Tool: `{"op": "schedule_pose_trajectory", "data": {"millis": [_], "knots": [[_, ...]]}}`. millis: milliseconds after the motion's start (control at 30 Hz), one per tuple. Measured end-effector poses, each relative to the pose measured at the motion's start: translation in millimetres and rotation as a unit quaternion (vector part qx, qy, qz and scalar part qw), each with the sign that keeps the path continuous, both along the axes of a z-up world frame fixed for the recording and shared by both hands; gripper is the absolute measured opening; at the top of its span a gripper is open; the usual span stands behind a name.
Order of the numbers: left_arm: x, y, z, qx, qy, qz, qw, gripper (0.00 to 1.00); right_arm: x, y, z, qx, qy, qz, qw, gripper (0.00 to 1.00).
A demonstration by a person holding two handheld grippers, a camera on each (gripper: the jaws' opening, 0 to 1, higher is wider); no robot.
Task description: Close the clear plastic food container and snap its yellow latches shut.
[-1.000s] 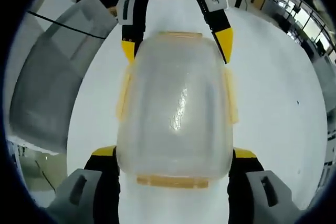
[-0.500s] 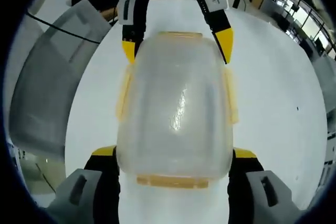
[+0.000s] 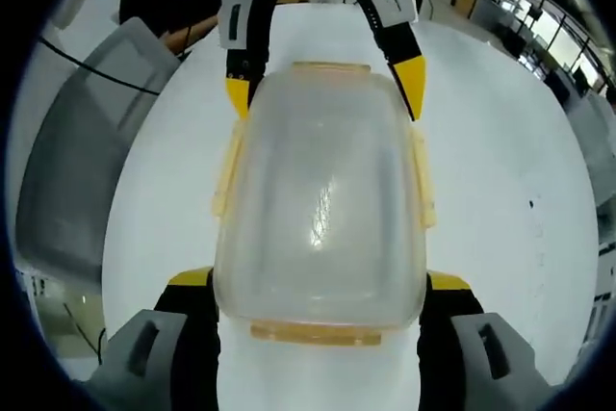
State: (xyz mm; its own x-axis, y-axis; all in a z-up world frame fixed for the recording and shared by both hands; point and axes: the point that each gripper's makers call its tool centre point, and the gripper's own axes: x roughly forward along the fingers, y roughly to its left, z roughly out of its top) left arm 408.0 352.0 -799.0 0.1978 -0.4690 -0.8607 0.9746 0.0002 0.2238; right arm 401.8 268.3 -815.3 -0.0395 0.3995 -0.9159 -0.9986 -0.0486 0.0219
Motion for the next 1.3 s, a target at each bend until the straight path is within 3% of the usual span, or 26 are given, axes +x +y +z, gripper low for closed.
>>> {"op": "schedule_pose_trajectory", "data": {"millis": [367,633,900,967,1133,1233,1267,1300], "knots": [[27.5,4,-2.9,0.029,-0.015,-0.013,0.9994,0.76,24,4,0.5,0.006,-0.001,-0.009,0.9999,0.83],[31.1,5,-4.8,0.025,-0.031,-0.021,0.999,0.76,24,6,1.3,0.018,-0.003,-0.014,0.9997,0.83],[30.9,6,-3.5,0.013,-0.041,-0.002,0.9991,0.77,26,3,5.3,0.015,-0.033,-0.013,0.9993,0.81],[28.5,7,-0.9,0.006,-0.037,0.002,0.9993,0.77,25,1,6.4,0.011,-0.035,-0.018,0.9992,0.81],[35.4,13,15.1,-0.007,-0.065,0.021,0.9976,0.86,20,-4,12.6,0.015,-0.037,-0.042,0.9983,0.92],[33.4,19,30.9,-0.028,-0.065,0.047,0.9963,0.94,16,-7,23.3,0.024,-0.04,-0.057,0.9973,0.92],[35.4,23,35.9,-0.034,-0.074,0.064,0.9946,1.0,15,-6,27.5,0.032,-0.044,-0.06,0.9967,0.93],[38.2,29,44.1,-0.037,-0.089,0.084,0.9918,0.99,13,-6,34.7,0.044,-0.047,-0.067,0.9957,0.94]]}}
